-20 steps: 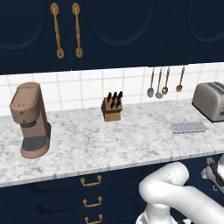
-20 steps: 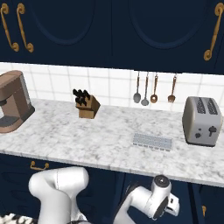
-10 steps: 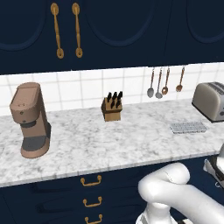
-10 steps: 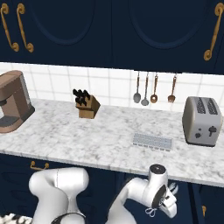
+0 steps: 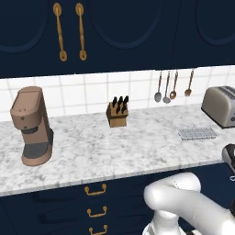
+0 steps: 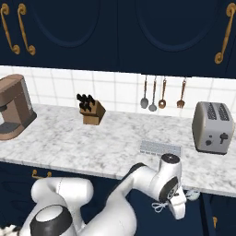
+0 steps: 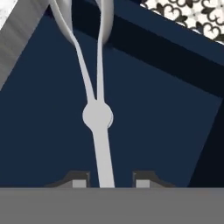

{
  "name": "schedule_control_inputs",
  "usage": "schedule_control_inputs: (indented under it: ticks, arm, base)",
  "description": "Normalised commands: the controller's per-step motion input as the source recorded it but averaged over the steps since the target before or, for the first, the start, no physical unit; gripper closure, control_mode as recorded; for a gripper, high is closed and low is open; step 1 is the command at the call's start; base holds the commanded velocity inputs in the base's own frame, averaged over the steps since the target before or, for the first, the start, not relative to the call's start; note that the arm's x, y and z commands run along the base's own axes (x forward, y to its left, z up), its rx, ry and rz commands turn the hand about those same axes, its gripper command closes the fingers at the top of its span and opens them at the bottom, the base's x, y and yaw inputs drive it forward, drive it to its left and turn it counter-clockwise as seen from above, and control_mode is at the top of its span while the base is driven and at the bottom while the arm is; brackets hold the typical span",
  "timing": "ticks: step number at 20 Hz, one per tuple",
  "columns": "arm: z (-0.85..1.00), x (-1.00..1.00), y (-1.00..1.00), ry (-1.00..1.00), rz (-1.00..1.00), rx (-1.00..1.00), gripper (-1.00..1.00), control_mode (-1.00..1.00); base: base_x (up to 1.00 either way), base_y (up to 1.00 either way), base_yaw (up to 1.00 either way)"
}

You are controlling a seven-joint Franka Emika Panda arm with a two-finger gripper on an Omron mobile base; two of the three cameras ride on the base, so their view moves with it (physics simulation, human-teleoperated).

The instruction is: Pick the tongs from the drawer and place it on the counter.

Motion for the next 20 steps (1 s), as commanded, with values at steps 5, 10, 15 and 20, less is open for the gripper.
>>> schedule_control_inputs:
  ticks: [5, 10, 15, 20]
  arm:
    - [0.99, 0.01, 0.23, -0.4, -0.02, 0.0, 1.0, -1.0]
    - [0.73, 0.08, 0.47, -0.51, 0.0, -0.01, 1.0, -1.0]
    - [0.22, 0.57, 0.25, -0.02, 0.03, 0.0, 1.0, -1.0]
    - [0.0, 0.98, 0.0, 0.2, 0.11, 0.0, 1.0, -1.0]
  base:
    - [0.0, 0.0, 0.0]
    - [0.0, 0.0, 0.0]
    - [0.0, 0.0, 0.0]
    - [0.0, 0.0, 0.0]
